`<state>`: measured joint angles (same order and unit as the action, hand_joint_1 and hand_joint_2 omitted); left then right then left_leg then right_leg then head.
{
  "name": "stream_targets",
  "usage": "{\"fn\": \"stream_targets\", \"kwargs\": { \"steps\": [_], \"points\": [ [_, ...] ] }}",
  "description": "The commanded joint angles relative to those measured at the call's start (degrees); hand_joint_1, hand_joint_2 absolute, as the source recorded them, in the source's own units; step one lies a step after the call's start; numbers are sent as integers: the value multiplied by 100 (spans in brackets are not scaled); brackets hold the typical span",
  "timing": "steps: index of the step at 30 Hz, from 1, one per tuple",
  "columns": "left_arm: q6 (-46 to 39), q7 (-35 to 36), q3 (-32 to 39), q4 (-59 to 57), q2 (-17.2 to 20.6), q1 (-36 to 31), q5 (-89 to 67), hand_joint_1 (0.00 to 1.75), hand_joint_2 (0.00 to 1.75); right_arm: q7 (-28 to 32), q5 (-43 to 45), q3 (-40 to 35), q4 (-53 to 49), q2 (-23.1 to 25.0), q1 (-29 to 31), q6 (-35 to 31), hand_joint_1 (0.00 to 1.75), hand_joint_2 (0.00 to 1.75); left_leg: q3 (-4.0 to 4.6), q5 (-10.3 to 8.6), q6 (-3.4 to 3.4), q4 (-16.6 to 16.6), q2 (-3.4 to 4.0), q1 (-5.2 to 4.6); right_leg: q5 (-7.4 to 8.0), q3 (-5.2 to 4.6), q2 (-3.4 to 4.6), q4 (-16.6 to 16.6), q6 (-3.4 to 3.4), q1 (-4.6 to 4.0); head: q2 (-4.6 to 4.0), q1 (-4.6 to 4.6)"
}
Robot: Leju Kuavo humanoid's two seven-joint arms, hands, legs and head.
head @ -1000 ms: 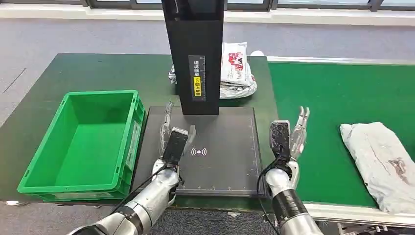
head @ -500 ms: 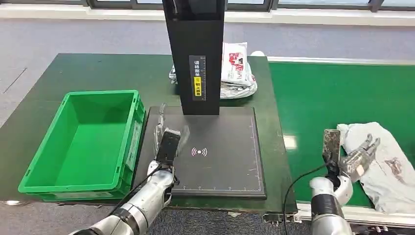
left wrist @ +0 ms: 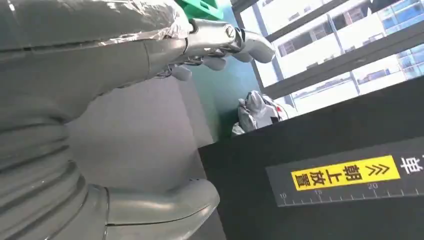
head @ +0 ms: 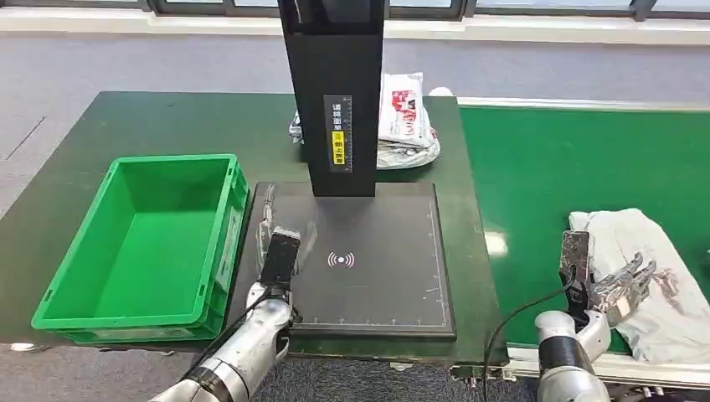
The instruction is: Moved the parcel from conveyor to table for the left to box.
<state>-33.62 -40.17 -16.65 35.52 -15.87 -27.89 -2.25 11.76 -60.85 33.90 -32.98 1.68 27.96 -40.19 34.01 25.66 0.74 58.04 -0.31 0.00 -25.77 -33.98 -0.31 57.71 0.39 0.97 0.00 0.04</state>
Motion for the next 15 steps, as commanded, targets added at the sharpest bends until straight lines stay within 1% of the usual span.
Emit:
{"fn": "stream_targets", "kwargs": {
  "steps": [1,3,4,5,8,15],
  "points": [
    [-46,17,283,383,149,332,-3,0,175,-341,-122,-276,909,-269,337,106,0,175,-15,3,1,-9,18,4,4,11,18,-13,-5,-4,0,2],
    [-77,17,272,435,162,381,-30,0,175,-396,-136,-365,871,-272,302,134,0,175,-18,4,1,-12,19,4,4,15,18,-17,-5,-5,0,2],
    [-130,17,256,466,176,458,-77,0,175,-608,-241,-596,812,-297,229,208,0,175,-10,4,1,-5,13,4,2,8,13,-8,-4,-4,0,2],
    [-130,17,256,466,176,458,-77,0,175,-608,-241,-596,812,-297,229,208,0,175,-16,4,2,-9,19,5,4,12,19,-13,-6,-6,0,2],
    [-299,17,172,522,209,582,-318,0,175,-844,-324,-937,663,-344,75,351,0,175,-11,4,1,-6,12,5,2,11,11,-11,-5,-6,0,2],
    [-227,17,204,589,205,650,-288,0,175,-892,-369,-1047,587,-359,9,373,0,175,-18,3,2,-13,17,6,4,15,16,-15,-6,-6,0,0]
  ]
}}
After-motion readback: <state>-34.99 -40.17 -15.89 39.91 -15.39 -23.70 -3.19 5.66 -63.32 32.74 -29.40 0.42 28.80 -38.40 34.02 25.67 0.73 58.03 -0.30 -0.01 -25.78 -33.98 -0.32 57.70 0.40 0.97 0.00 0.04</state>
